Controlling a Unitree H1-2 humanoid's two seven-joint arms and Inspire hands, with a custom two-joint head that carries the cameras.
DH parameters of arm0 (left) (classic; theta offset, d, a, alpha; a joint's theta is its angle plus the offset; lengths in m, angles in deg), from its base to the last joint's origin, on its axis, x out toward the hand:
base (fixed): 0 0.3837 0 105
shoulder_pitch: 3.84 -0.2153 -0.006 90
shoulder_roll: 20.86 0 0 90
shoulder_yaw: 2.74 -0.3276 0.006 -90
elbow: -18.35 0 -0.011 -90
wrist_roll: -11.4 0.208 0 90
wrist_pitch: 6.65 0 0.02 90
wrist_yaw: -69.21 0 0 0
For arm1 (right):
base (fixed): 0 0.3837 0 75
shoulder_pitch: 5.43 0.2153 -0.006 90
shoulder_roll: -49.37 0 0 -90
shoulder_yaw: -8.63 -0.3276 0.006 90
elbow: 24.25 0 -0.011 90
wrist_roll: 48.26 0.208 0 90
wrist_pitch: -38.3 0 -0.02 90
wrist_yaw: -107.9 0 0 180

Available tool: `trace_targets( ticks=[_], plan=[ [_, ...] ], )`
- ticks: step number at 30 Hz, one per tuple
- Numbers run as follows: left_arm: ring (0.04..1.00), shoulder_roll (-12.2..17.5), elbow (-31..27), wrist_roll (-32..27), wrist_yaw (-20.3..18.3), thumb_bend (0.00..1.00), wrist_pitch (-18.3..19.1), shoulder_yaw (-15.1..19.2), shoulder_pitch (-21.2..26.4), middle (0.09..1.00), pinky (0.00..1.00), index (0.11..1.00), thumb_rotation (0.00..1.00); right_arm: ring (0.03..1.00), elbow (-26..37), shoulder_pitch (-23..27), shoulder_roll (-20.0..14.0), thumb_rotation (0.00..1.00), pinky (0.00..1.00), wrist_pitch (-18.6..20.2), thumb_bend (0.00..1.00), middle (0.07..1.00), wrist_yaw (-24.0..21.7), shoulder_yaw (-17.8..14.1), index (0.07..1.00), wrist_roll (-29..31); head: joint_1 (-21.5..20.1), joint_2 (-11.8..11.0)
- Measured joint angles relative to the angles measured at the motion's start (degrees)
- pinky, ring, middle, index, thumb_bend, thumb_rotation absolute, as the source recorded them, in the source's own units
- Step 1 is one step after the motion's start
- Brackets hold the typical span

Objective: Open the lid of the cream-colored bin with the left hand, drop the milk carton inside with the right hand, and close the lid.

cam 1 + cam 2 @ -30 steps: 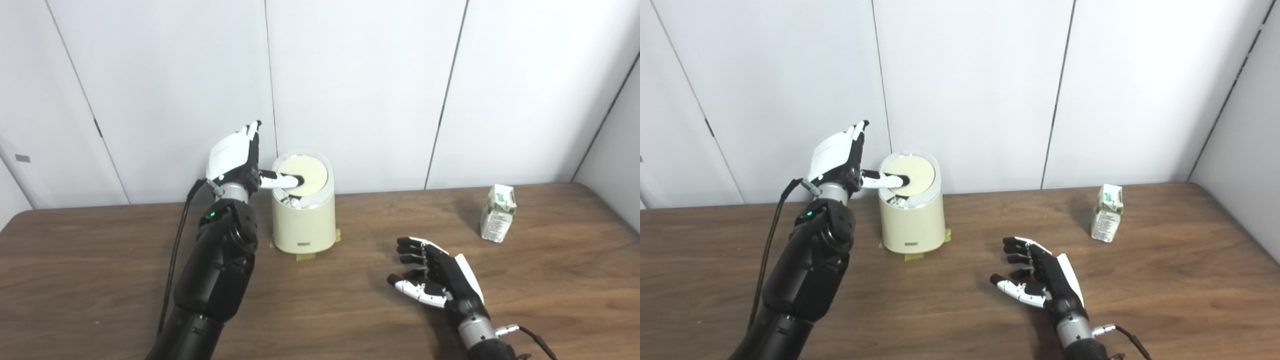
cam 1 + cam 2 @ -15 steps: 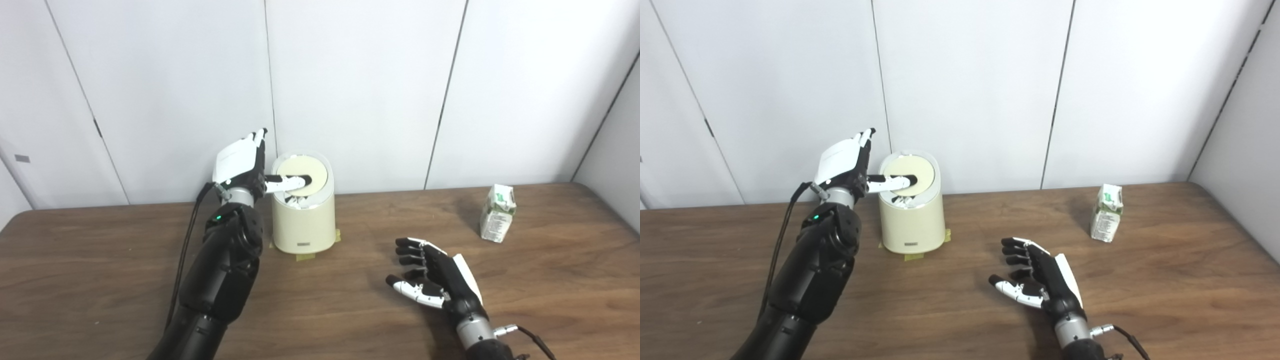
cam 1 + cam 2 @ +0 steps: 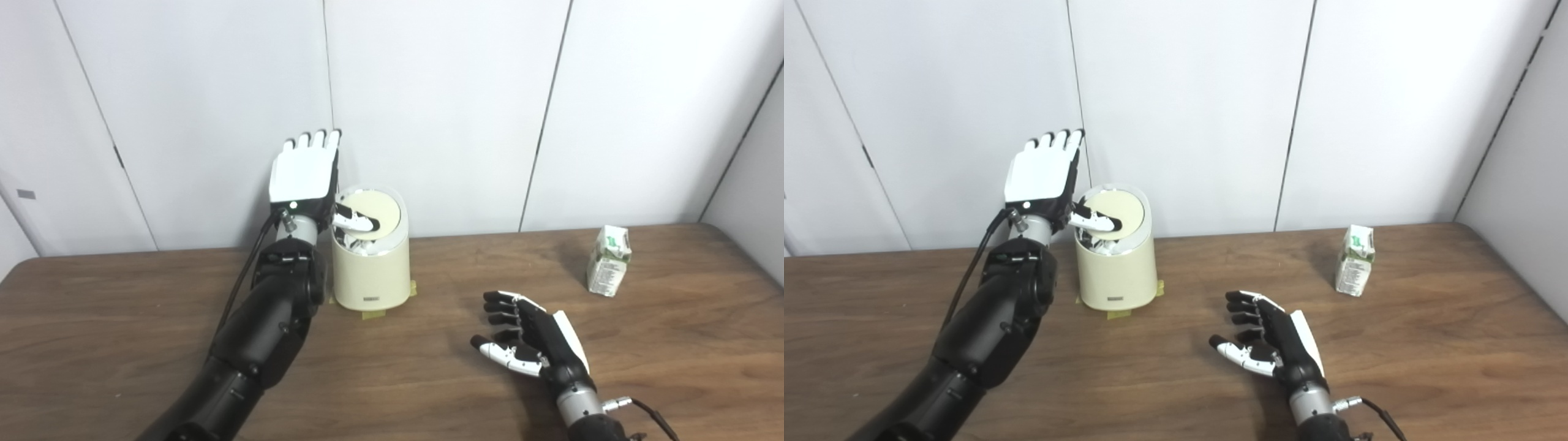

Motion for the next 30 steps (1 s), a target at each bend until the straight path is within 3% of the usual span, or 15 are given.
trace_targets(
  ticks=[9, 19, 22, 23, 24, 26, 28, 30],
  plan=[
    [1.000, 1.0, 0.3, 3.0, 0.4, 1.00, 0.0, -2.4, 0.2, 1.000, 1.00, 1.000, 0.16, 0.727, 1.1, -0.9, 0.1, 0.12, 0.69, 0.3, 0.30, 0.744, -0.3, 0.0, 0.734, 1.2, -0.5, 0.6],
    [1.000, 1.8, 2.4, 2.1, 2.3, 1.00, -1.0, -2.4, 0.1, 1.000, 1.00, 1.000, 0.23, 0.723, 1.1, -0.9, 0.1, 0.15, 0.68, 0.4, 0.30, 0.743, -0.4, 0.0, 0.737, 1.1, -0.7, 0.4],
    [1.000, 2.1, 2.6, 1.8, 2.9, 1.00, -2.1, -2.4, -0.1, 1.000, 1.00, 1.000, 0.34, 0.719, 1.1, -0.9, 0.1, 0.11, 0.67, 0.4, 0.30, 0.743, -0.4, 0.0, 0.734, 1.1, -0.7, 0.4],
    [1.000, 2.2, 2.8, 1.7, 3.2, 0.89, -2.2, -2.4, -0.2, 1.000, 1.00, 1.000, 0.49, 0.719, 1.1, -0.9, 0.1, 0.11, 0.67, 0.4, 0.30, 0.742, -0.4, 0.0, 0.733, 1.1, -0.7, 0.4],
    [1.000, 2.2, 3.0, 1.7, 3.6, 0.85, -2.2, -2.3, -0.4, 1.000, 1.00, 1.000, 0.54, 0.719, 1.1, -0.9, 0.1, 0.12, 0.68, 0.4, 0.30, 0.742, -0.4, 0.0, 0.733, 1.1, -0.4, 0.4],
    [1.000, 2.1, 3.5, 1.0, 3.8, 0.67, -2.2, -1.8, -0.7, 1.000, 1.00, 1.000, 0.87, 0.720, 1.1, -0.9, 0.1, 0.11, 0.68, 0.4, 0.30, 0.740, -0.4, 0.0, 0.734, 1.1, -0.4, 0.4],
    [1.000, 1.4, 3.4, -2.7, 3.8, 0.69, -2.4, 1.1, -1.7, 1.000, 1.00, 1.000, 0.97, 0.724, 1.1, -0.9, 0.1, 0.11, 0.68, 0.4, 0.30, 0.742, -0.4, 0.0, 0.737, 1.1, -0.5, 0.2],
    [1.000, -0.6, 2.5, -8.5, 3.8, 0.75, -2.3, 6.0, -3.2, 1.000, 1.00, 1.000, 0.99, 0.722, 1.1, -0.9, 0.1, 0.11, 0.67, 0.4, 0.30, 0.741, -0.4, 0.0, 0.737, 1.2, -0.6, 0.2]
  ],
)
